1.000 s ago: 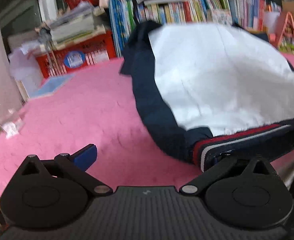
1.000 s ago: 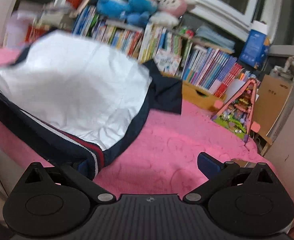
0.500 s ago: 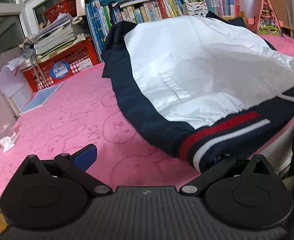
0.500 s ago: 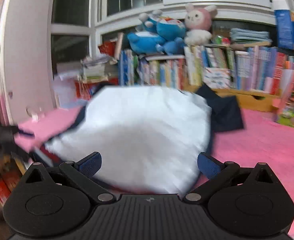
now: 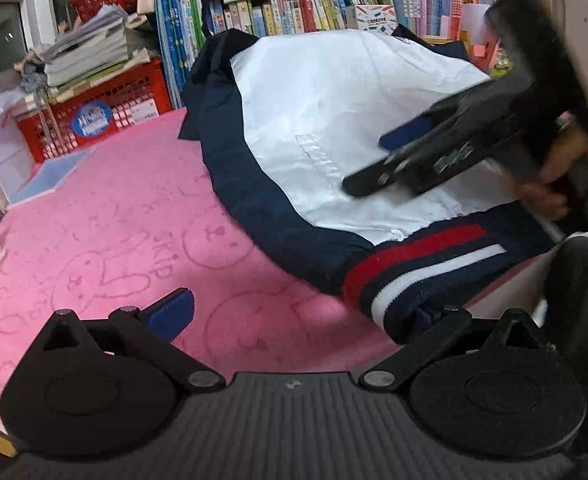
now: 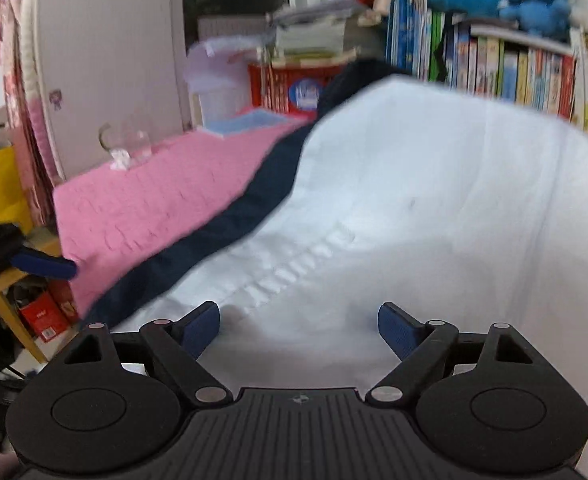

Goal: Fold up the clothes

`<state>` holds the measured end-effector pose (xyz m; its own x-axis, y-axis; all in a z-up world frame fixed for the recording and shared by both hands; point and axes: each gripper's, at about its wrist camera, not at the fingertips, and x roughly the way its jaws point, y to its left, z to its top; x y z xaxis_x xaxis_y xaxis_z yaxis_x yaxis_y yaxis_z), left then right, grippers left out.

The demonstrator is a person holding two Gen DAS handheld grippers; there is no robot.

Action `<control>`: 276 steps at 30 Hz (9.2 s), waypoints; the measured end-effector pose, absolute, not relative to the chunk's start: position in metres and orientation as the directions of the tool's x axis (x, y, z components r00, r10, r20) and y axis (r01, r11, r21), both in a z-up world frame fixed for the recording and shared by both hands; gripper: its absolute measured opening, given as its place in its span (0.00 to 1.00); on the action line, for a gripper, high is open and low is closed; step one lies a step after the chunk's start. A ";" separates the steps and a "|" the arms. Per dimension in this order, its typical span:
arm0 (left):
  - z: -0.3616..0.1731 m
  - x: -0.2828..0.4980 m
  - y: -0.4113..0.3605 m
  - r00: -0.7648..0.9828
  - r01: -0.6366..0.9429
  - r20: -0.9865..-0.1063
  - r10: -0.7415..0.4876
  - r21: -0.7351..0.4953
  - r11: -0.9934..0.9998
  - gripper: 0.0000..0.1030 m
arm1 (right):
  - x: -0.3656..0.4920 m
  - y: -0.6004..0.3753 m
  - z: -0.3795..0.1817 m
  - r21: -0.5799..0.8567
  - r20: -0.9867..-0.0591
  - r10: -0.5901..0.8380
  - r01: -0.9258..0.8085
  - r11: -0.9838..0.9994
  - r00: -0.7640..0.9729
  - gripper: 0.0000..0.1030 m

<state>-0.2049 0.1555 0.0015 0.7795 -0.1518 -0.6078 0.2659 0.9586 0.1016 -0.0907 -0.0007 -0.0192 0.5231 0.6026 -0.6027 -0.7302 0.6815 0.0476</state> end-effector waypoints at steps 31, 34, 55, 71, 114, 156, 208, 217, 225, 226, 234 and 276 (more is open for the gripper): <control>-0.027 -0.143 0.089 0.848 0.153 -0.520 -0.100 0.060 0.986 1.00 | -0.156 -0.184 -0.048 -0.033 -0.450 0.300 -0.351 0.936 0.841 0.96; -0.026 -0.146 0.105 0.843 0.134 -0.530 -0.093 0.039 0.990 1.00 | -0.161 -0.211 -0.051 -0.049 -0.437 0.235 -0.284 0.958 0.868 0.97; 0.016 -0.075 0.068 0.792 0.241 -0.589 -0.163 0.055 0.969 1.00 | -0.089 -0.176 0.000 0.063 -0.458 0.419 -0.442 0.895 0.784 0.99; 0.037 -0.092 0.150 0.788 0.098 -0.613 -0.056 0.036 0.995 1.00 | -0.056 -0.290 0.030 -0.014 -0.602 0.107 -0.144 0.989 0.791 0.96; 0.005 0.025 0.044 0.793 0.204 -0.602 -0.096 0.115 0.972 1.00 | 0.056 -0.079 0.072 -0.535 -0.489 0.188 -0.463 0.706 0.852 0.98; 0.003 0.025 0.047 0.802 0.197 -0.588 -0.100 0.102 0.975 1.00 | 0.086 -0.204 0.099 -0.269 -0.523 0.127 -0.304 0.914 0.843 0.78; 0.004 0.024 0.046 0.811 0.189 -0.578 -0.088 0.116 0.975 1.00 | 0.137 -0.139 0.036 -0.069 -0.593 0.147 -0.232 0.970 0.792 0.17; 0.004 0.022 0.047 0.816 0.187 -0.571 -0.090 0.113 0.976 1.00 | 0.070 -0.356 0.124 -0.007 -0.284 -0.211 0.218 0.976 0.935 0.06; 0.003 0.020 0.044 0.827 0.175 -0.558 -0.069 0.140 0.975 1.00 | 0.004 -0.476 0.076 0.041 -0.389 -0.390 0.439 0.898 0.835 0.08; 0.003 0.019 0.043 0.831 0.172 -0.552 -0.064 0.147 0.974 1.00 | 0.000 -0.480 0.065 0.062 -0.416 -0.357 0.417 0.907 0.836 0.10; 0.066 -0.009 0.047 0.900 0.189 -0.426 -0.092 0.190 0.963 1.00 | 0.003 -0.385 0.016 0.078 -0.490 0.045 -0.008 0.997 0.871 0.67; 0.073 -0.040 0.175 0.819 0.023 -0.569 0.076 0.165 0.986 1.00 | 0.031 -0.194 -0.050 0.290 -0.544 0.425 -0.313 0.904 0.723 1.00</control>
